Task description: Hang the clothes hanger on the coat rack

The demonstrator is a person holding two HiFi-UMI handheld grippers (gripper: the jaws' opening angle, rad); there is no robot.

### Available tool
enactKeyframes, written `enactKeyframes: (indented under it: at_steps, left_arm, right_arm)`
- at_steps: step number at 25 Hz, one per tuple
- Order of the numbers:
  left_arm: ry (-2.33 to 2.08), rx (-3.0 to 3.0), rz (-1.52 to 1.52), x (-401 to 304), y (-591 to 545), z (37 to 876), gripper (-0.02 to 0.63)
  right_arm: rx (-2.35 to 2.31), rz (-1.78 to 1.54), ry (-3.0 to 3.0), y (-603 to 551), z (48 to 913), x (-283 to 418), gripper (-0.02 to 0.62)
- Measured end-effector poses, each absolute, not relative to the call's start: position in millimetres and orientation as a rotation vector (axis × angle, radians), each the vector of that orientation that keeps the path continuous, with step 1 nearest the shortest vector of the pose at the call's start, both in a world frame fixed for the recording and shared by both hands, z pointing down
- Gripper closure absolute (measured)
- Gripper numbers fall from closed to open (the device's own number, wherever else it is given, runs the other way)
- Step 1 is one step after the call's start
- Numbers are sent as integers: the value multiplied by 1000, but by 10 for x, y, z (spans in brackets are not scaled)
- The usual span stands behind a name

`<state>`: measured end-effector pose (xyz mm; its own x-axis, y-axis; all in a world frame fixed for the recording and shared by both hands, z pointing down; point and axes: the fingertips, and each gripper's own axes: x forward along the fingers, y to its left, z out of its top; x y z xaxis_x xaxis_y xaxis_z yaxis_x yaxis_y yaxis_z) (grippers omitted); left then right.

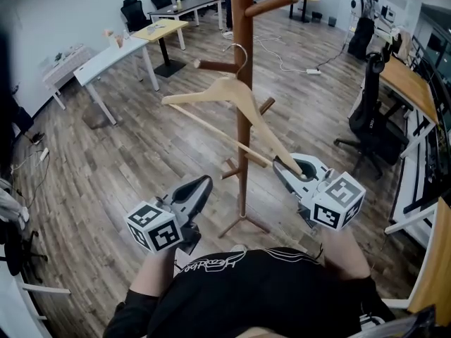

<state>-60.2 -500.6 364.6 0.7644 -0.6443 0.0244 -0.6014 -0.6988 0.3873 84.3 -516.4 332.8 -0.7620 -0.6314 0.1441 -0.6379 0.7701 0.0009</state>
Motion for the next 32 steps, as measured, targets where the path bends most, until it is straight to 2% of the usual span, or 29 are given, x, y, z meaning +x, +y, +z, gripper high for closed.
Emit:
enactKeyframes:
  at_steps: [24,32]
  left_arm:
    - [-962,2528,-146,-714,-5017,3864,597]
    - [-963,2522,-151,-683,-4910,3883,597]
  right_arm:
    - [1015,164,-2784,-5219,3659,804,535]
    - [953,331,-2887,-5131,3672,810,534]
